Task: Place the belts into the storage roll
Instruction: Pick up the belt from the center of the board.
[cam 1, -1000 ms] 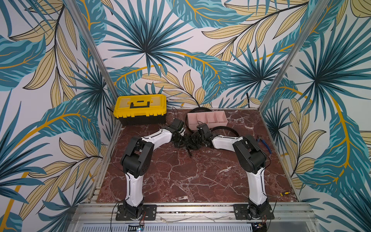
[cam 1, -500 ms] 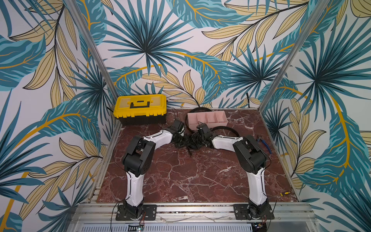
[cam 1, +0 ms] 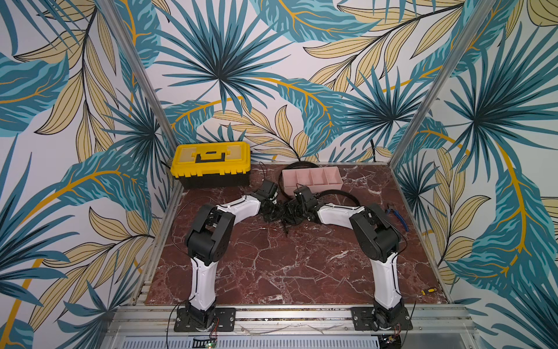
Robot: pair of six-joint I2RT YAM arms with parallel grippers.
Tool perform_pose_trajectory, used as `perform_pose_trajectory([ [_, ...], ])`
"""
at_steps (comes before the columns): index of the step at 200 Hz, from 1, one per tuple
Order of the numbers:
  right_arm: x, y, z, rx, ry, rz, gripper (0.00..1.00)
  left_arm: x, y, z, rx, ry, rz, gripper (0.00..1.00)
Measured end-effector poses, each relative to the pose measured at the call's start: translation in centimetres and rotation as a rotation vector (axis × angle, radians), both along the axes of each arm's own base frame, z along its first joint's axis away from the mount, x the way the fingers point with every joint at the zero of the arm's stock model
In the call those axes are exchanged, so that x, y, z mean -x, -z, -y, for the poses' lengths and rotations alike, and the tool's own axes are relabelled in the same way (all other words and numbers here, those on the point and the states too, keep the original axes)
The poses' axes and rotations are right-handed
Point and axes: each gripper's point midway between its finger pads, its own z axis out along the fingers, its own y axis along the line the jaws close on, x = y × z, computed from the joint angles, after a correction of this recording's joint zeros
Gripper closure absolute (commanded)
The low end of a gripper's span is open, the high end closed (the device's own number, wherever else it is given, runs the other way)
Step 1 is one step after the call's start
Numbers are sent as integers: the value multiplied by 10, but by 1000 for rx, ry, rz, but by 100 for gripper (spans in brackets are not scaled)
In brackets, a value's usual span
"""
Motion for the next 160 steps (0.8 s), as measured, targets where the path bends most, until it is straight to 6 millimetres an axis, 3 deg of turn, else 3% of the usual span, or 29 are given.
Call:
perform_pose_trajectory([
  [30,0,-1,0,21,-9,-18,77,0,0,0,-24,23,-11,100],
  [62,3,-8,3,110,-71,-49,68,-3,0,-2,-67,54,-5,100],
  [116,7,-10,21,213,-145,-66,67,-6,0,5,-98,117,25,100],
  [160,5,-28,29,204,-156,-46,67,-7,0,7,-134,178,44,100],
])
